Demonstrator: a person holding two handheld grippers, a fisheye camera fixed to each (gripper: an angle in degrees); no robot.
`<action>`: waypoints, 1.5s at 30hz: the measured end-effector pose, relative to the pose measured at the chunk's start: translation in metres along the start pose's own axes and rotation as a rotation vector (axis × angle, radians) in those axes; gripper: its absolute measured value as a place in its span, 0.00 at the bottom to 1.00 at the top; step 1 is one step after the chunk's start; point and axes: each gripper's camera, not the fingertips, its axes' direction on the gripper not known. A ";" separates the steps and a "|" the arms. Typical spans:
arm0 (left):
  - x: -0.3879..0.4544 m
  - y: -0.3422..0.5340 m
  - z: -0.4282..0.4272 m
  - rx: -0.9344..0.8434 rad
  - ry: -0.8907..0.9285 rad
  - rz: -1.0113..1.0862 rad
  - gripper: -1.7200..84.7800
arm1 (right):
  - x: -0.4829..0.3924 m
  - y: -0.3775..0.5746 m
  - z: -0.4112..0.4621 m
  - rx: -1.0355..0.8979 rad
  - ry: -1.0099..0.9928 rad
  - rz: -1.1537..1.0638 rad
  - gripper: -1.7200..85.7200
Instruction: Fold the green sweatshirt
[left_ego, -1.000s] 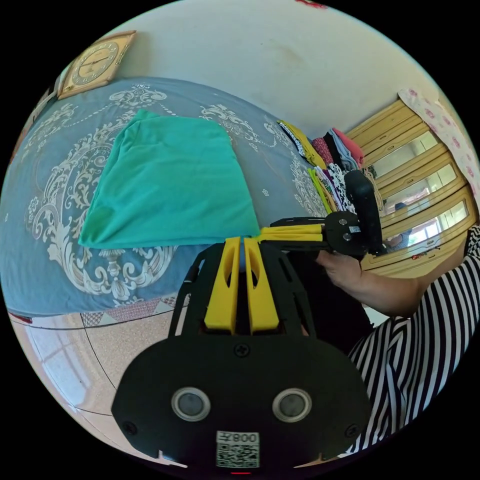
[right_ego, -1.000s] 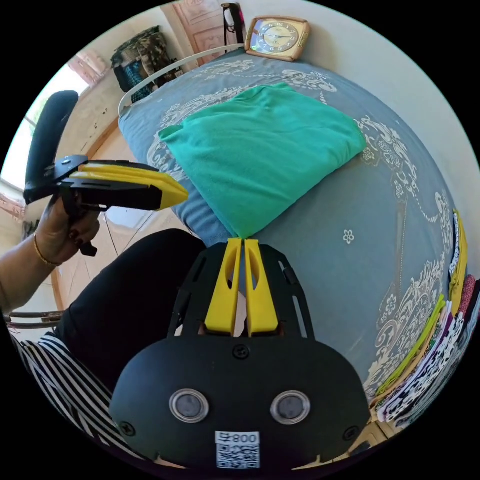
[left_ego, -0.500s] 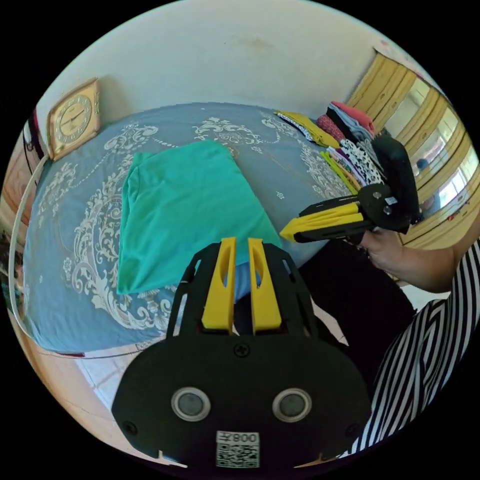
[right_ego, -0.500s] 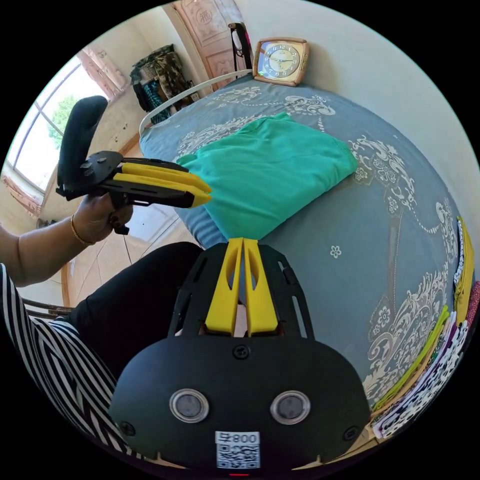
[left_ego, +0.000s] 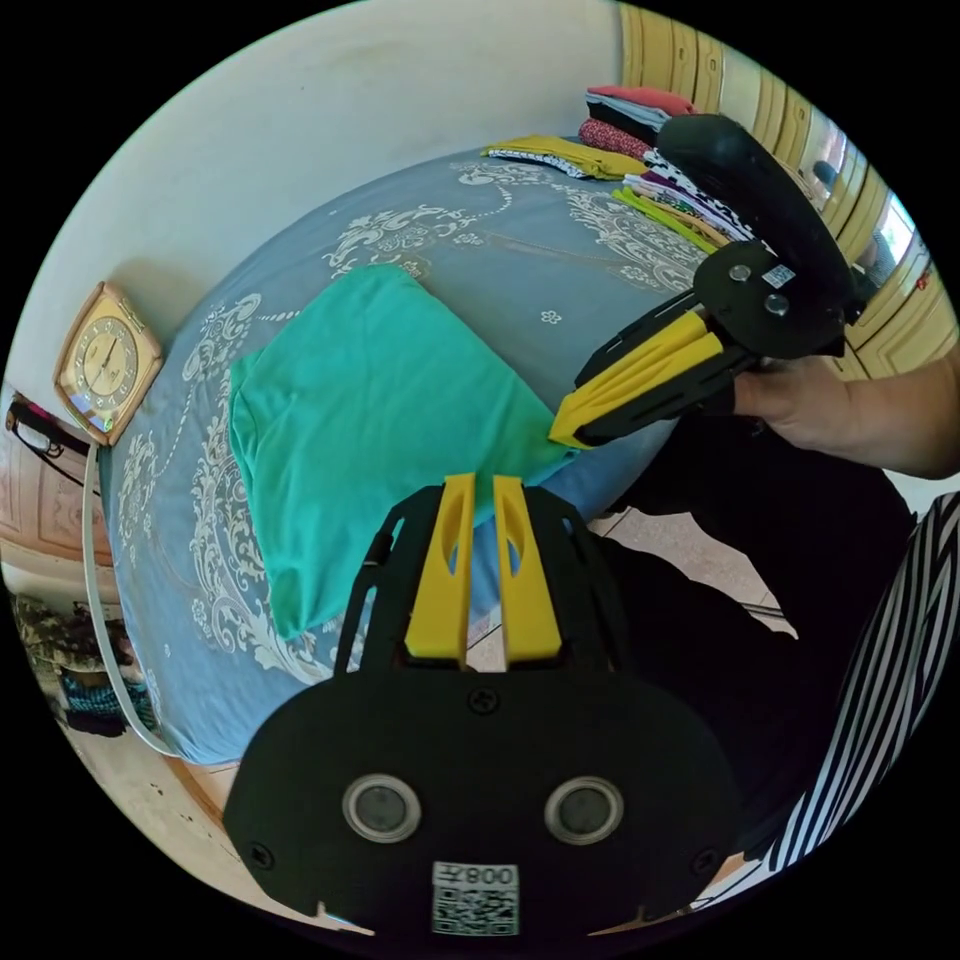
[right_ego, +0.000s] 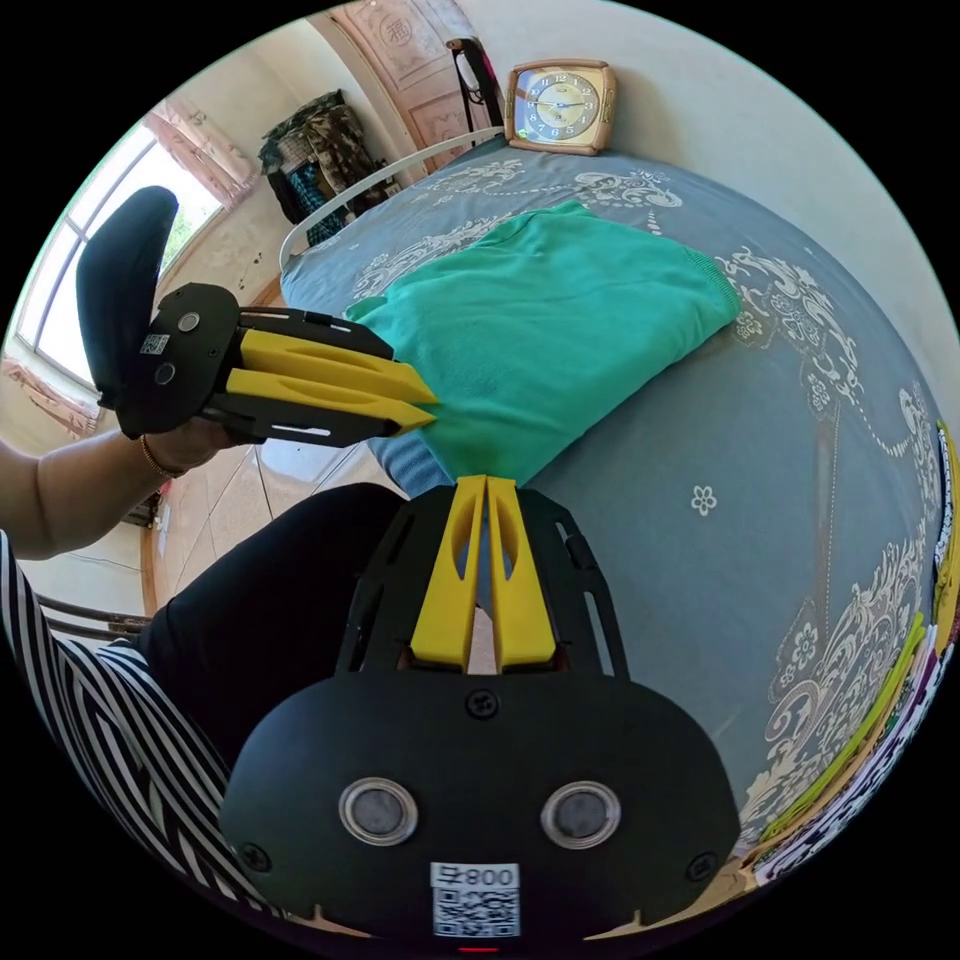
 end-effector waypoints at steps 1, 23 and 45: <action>0.000 0.000 0.001 -0.006 -0.003 0.005 0.04 | 0.000 0.001 0.000 0.001 -0.001 0.001 0.02; -0.113 0.171 0.005 -0.581 0.163 -0.628 0.05 | 0.004 0.000 -0.027 0.013 -0.014 0.008 0.02; -0.207 0.084 -0.091 0.228 0.412 -0.621 0.03 | -0.016 -0.074 -0.061 -0.004 -0.107 -0.027 0.02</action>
